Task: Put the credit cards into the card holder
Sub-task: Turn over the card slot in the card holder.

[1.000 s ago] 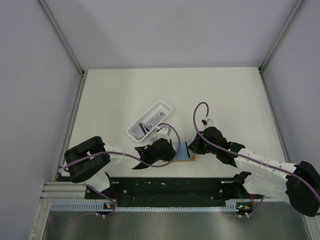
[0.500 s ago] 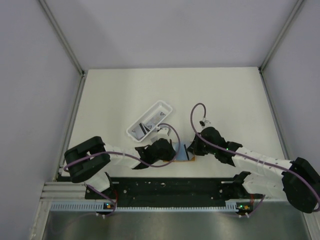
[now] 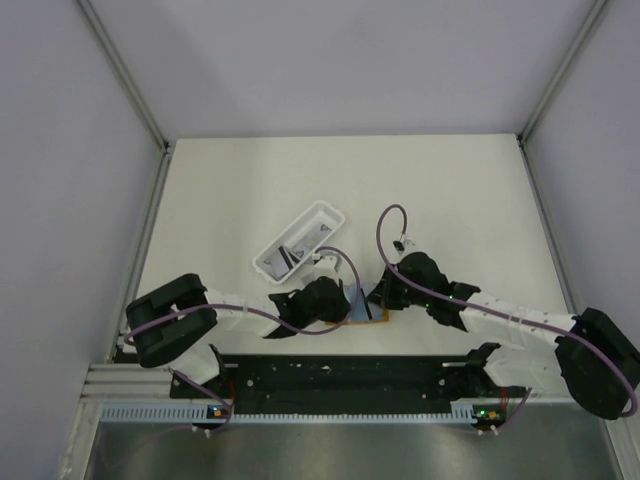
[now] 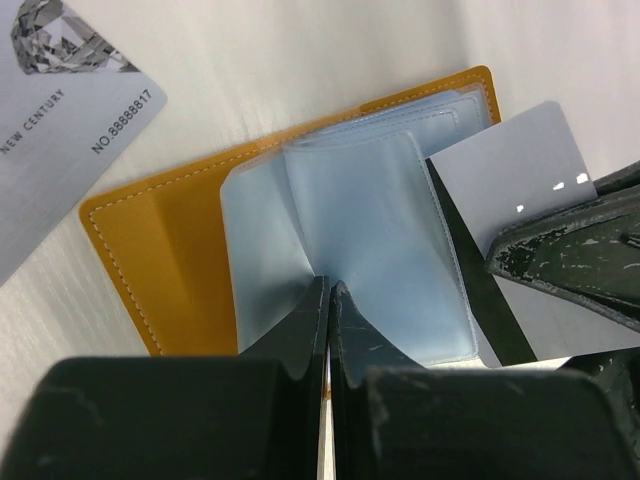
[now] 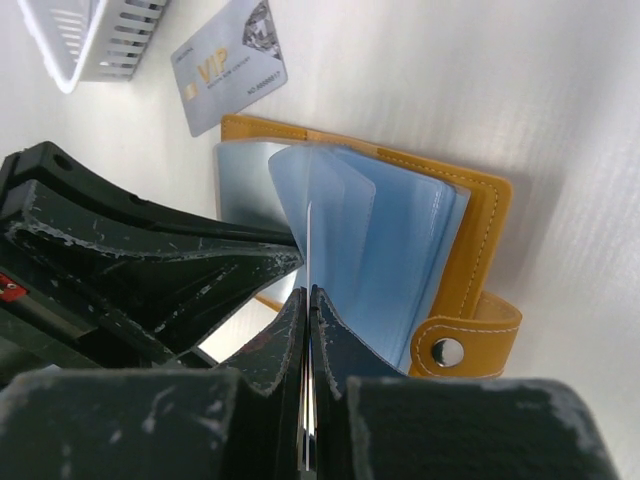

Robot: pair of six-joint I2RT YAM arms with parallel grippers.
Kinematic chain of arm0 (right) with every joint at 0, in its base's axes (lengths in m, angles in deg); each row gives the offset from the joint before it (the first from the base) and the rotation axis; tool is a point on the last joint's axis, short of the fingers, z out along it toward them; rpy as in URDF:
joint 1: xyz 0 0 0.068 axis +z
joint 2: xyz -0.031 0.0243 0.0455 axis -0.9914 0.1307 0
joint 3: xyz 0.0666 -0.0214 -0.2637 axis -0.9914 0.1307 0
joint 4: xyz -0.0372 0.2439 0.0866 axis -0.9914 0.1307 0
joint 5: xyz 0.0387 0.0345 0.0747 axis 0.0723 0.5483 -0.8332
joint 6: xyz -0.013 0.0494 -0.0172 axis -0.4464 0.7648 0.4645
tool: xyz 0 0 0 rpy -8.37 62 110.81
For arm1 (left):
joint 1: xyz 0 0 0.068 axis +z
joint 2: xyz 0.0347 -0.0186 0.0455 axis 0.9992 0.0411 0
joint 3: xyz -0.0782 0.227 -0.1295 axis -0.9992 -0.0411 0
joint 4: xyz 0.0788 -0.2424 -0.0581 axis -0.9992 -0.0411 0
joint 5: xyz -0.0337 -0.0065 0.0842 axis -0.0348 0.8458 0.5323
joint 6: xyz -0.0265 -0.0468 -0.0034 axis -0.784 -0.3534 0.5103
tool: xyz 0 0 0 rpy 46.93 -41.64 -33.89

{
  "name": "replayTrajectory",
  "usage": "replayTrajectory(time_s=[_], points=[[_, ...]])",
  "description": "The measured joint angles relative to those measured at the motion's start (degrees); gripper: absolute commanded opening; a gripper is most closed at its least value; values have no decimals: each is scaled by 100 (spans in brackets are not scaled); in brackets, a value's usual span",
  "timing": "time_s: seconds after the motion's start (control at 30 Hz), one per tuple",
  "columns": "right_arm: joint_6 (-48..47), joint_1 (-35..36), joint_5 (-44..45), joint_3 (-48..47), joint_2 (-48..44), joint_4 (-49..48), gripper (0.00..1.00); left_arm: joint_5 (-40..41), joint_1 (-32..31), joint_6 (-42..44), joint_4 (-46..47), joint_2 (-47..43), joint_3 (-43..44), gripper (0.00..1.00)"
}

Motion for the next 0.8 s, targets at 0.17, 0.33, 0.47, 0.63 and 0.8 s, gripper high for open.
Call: replayTrajectory(time_s=[0.17, 0.33, 0.47, 0.63, 0.8], points=[[44, -2, -210, 92, 92, -348, 0, -24, 0, 44, -479, -258, 11, 0], [52, -2, -326, 151, 188, -511, 0, -66, 0, 179, -1084, -706, 26, 0], [90, -2, -433, 160, 210, -616, 0, -101, 0, 293, -1364, -1141, 164, 0], [129, -2, -629, 162, 245, -835, 0, -103, -2, 378, -1464, -1478, 308, 0], [162, -2, -887, 181, 275, -1119, 0, 55, -2, 398, -1759, -1825, 308, 0]])
